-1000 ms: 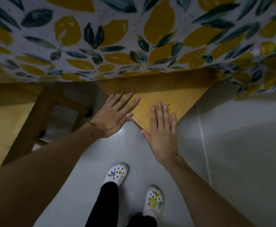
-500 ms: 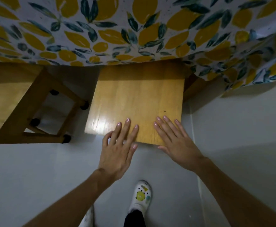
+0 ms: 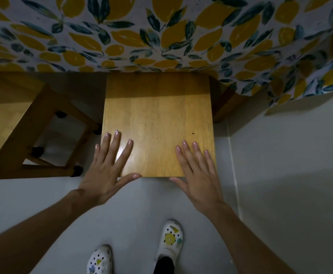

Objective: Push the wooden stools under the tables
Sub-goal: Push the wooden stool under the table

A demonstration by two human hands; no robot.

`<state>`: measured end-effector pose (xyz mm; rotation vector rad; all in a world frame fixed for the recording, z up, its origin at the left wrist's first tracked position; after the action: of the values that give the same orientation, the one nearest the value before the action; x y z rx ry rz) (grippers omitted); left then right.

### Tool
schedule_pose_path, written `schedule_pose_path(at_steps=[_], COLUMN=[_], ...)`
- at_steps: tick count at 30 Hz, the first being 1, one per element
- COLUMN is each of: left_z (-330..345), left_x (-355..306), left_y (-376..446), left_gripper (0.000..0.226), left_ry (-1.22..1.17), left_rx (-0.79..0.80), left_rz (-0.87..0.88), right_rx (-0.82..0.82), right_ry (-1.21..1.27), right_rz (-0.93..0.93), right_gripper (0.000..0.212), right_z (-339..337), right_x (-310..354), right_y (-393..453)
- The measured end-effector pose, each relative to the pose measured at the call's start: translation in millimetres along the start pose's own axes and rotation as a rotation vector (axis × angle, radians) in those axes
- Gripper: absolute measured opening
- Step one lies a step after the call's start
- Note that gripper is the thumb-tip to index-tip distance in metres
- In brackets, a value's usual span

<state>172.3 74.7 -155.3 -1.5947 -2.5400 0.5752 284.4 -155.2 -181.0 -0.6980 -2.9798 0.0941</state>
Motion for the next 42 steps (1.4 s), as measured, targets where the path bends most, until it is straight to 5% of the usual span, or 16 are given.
schedule_pose_path(at_steps=[15,28,42], left_z=[-10,-16,-13], left_x=[-48,-111,-113], left_y=[50,106,111], left_gripper=[0.082,0.085,0.085], left_ry=[-0.033,-0.035,-0.036], left_rx=[-0.030,-0.043,-0.071], left_rz=[0.028,0.020,0.010], right_rx=[-0.064,0.034,0.075], right_ry=[-0.081,-0.015,-0.026], right_rz=[0.000,-0.027,0.008], right_gripper=[0.077,0.077,0.079], right_z=[0,-10,-14], right_x=[-73,-162,-162], right_y=[12,21,23])
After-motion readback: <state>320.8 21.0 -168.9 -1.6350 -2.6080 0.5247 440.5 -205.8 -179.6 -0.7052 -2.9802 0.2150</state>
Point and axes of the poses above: each hand's wrist, its own y-axis towards the middle knuckle, its own z-axis out of the palm, x = y × z, the point moved 3 cm from there along y, towards the middle knuckle, and after that the axes turned 13 degrees about -z, right-handed, at the moved point
